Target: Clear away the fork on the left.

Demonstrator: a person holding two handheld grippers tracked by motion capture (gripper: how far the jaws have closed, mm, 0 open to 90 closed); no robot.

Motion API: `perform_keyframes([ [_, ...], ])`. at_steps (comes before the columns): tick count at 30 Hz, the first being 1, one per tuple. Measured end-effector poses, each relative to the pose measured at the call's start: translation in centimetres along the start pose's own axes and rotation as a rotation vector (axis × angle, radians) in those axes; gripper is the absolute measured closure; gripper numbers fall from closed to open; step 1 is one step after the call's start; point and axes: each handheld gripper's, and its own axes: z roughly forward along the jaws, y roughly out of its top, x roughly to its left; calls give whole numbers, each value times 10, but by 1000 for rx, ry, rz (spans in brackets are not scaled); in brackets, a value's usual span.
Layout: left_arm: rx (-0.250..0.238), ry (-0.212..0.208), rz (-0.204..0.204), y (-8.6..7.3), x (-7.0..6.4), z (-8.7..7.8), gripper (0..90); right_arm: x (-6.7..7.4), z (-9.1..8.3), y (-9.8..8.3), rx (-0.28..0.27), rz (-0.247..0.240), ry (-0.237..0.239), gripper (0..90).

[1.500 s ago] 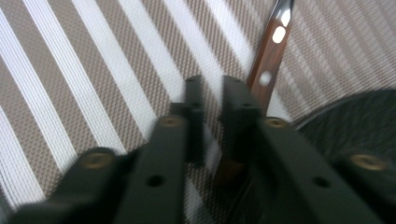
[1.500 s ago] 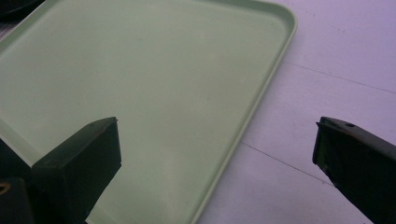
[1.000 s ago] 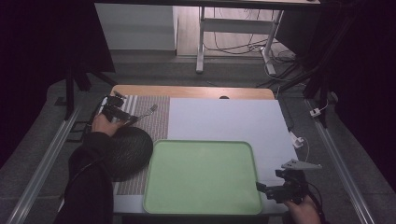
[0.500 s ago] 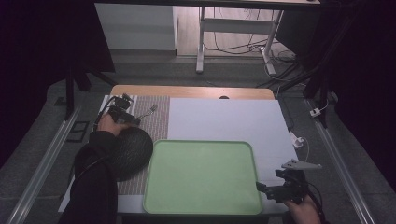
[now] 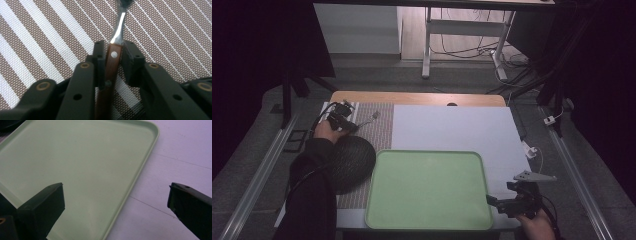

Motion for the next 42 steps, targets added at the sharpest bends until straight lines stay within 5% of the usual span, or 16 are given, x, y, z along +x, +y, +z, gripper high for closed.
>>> perform_keyframes([
  [6, -10, -17, -8, -2, 4, 0, 775, 0, 0, 0, 1, -1, 0, 12],
  [12, -21, 38, -33, -6, 10, -6, 776, -1, 0, 0, 1, 0, 1, 12],
  [24, -65, 78, -95, -25, 24, -34, 777, -1, 0, 0, 2, 4, 0, 12],
  [34, -105, 51, -117, -33, 16, -50, 776, 0, 0, 0, 2, 2, 0, 12],
  [42, -145, 16, -110, -37, -4, -60, 776, 0, 0, 0, 1, -2, -2, 12],
])
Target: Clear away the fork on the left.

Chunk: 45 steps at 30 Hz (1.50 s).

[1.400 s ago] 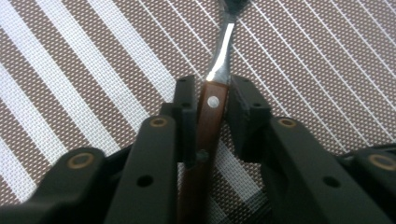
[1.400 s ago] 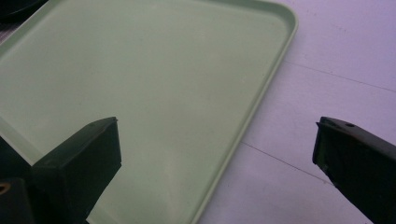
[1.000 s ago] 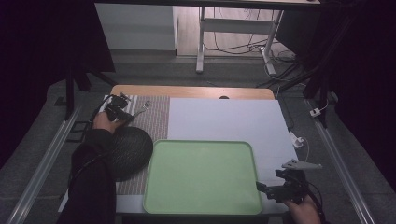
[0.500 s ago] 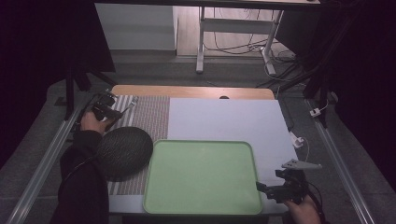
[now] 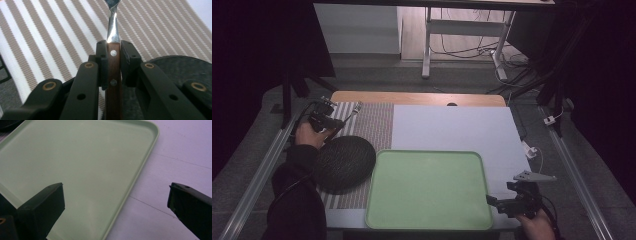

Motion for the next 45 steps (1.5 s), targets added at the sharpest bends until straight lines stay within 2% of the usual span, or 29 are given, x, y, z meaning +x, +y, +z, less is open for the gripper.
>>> perform_keyframes([
  [7, 9, -20, 19, -9, -19, -4, 776, 0, 0, 0, 2, -2, -3, 12],
  [14, 11, -38, -6, -21, -32, -10, 776, 1, 0, 0, -2, -8, 1, 12],
  [19, 18, -43, 3, -30, -44, -14, 776, 1, 0, 0, -4, -14, -1, 12],
  [22, 28, -29, 26, -34, -55, -17, 776, 2, -1, 0, -4, -18, -3, 12],
  [26, 21, -48, 33, -40, -68, -21, 776, 2, -1, 0, -4, -18, 0, 12],
  [29, 20, -41, 50, -42, -81, -24, 776, 2, -1, 0, -4, -19, 2, 12],
  [45, -9, -116, 91, -62, -140, -38, 776, 3, -1, 0, -2, -27, -2, 13],
])
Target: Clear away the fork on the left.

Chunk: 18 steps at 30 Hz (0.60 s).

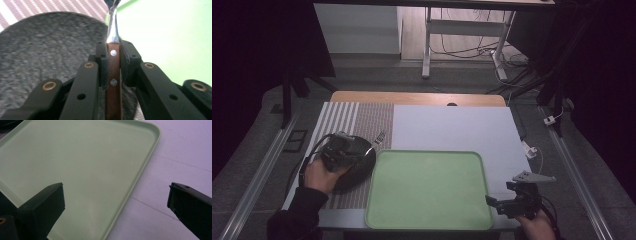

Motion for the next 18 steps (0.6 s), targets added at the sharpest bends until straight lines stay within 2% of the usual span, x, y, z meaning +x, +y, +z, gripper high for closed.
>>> perform_keyframes([
  [11, -19, -57, 41, -4, -49, 4, 776, 0, 0, 0, 1, 2, 1, 13],
  [18, -14, -88, 46, -7, -74, 13, 775, 0, 0, 0, 1, 3, 2, 13],
])
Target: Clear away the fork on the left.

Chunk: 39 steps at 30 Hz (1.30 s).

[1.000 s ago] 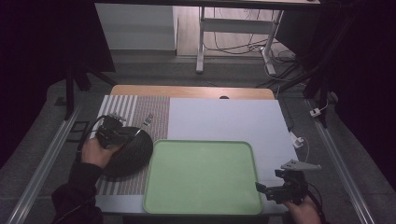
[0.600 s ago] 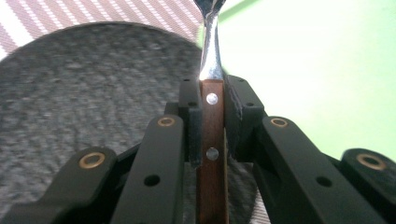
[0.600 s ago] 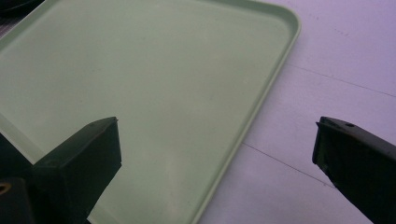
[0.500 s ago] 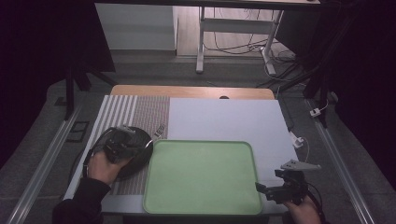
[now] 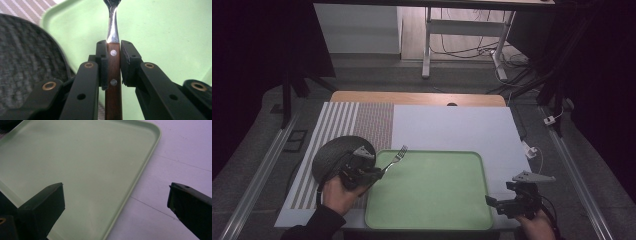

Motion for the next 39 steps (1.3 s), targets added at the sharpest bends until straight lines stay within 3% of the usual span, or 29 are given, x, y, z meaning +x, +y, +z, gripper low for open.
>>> perform_keyframes([
  [9, 54, -17, 21, -2, -22, 25, 775, 0, 0, 0, 2, -6, -3, 13],
  [21, 173, 11, 75, -5, -31, 56, 759, 1, 0, 0, 2, -9, -2, 14],
  [25, 107, -4, 79, 2, -30, 48, 660, 1, 0, 0, 2, -9, -3, 14],
  [26, 93, -16, 81, 4, -30, 45, 671, 1, 0, 0, 4, -9, -3, 14],
  [28, 73, -40, 88, 9, -30, 42, 775, 0, 1, 0, 4, -10, -3, 14],
  [31, 89, -74, 102, 15, -33, 47, 877, 1, 1, 0, 9, -12, -6, 14],
  [33, 109, -87, 122, 18, -37, 53, 893, 1, 1, 0, 9, -12, -6, 14],
  [39, 146, -64, 154, 21, -44, 69, 894, 0, 1, 0, 4, -11, -4, 14],
])
